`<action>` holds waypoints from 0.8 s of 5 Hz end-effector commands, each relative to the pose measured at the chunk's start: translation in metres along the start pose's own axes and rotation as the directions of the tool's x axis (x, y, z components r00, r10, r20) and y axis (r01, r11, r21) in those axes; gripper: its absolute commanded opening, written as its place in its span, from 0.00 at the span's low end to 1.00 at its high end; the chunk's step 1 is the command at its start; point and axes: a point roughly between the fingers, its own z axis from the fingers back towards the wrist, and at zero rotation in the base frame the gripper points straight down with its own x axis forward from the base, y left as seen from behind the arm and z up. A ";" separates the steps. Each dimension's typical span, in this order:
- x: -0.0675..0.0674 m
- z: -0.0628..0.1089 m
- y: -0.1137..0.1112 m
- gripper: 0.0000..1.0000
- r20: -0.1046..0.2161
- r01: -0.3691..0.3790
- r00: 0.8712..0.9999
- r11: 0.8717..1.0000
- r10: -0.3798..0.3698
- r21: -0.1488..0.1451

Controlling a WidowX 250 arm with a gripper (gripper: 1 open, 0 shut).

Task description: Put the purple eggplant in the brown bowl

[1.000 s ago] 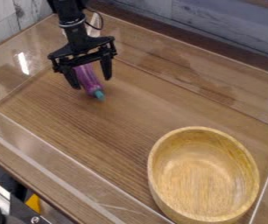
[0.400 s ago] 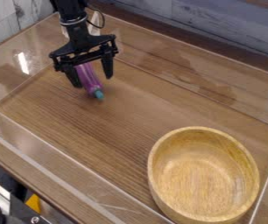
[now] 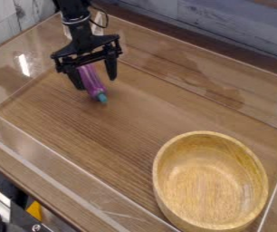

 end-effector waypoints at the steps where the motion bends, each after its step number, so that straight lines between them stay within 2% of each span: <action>1: 0.005 0.022 -0.011 1.00 0.063 0.020 0.998 0.999 -0.019 -0.026; 4: 0.000 0.026 -0.021 1.00 0.058 0.028 0.998 0.999 -0.027 -0.022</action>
